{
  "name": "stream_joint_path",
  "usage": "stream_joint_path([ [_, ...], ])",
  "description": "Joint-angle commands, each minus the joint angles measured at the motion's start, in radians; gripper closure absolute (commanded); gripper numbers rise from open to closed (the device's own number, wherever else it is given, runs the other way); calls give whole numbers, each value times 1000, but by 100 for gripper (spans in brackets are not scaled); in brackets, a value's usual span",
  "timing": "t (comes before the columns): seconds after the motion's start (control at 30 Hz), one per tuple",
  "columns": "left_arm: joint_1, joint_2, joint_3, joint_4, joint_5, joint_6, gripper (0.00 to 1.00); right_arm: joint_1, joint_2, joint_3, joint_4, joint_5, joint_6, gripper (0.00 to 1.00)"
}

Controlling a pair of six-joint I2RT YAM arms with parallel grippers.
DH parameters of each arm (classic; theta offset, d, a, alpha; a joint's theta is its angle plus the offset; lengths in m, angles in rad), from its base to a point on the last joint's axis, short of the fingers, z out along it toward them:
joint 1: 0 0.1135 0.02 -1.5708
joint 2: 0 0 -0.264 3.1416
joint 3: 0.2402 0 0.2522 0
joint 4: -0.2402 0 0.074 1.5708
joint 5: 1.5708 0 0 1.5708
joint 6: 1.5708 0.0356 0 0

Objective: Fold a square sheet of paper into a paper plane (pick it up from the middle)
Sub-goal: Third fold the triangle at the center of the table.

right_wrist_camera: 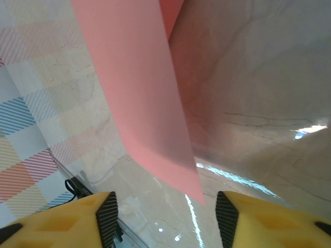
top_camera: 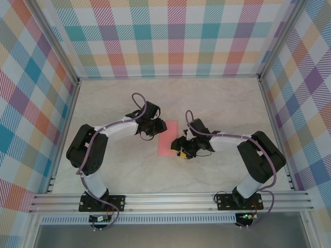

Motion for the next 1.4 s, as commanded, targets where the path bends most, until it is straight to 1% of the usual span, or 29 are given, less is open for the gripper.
stream_joint_path([
  [0.0, 10, -11, 12, 12, 6, 14, 70, 7, 4, 26, 22, -23, 6, 52],
  [0.07, 12, -17, 9, 12, 3, 13, 70, 6, 5, 24, 21, -21, 7, 57],
  [0.13, 14, -23, 4, 13, 4, 13, 70, 6, 8, 23, 23, -16, 9, 60],
  [0.43, 18, -35, -11, 14, 4, 12, 70, 9, 17, 14, 64, -16, 7, 65],
  [0.5, 19, -38, -13, 17, 5, 13, 70, 9, 19, 15, 64, -11, 4, 70],
  [0.63, 19, -40, -20, 30, 19, 13, 70, 10, 10, 18, 19, 24, -7, 85],
  [0.73, 19, -40, -32, 55, 39, 11, 70, 9, -3, 35, -54, 36, -50, 92],
  [0.83, 19, -35, -45, 90, 73, 12, 70, 9, -13, 56, -140, 30, -119, 97],
  [0.97, 19, -31, -66, 122, 99, 15, 70, 4, -10, 98, -286, 11, -231, 98],
  [1.1, 19, -25, -86, 124, 86, 15, 71, -10, -1, 128, -365, -10, -303, 98],
  [1.3, 19, 4, -100, 121, 55, 17, 73, -20, 21, 157, -381, -14, -317, 97],
  [1.37, 19, 19, -100, 122, 49, 17, 75, -20, 22, 156, -363, -18, -306, 92],
])
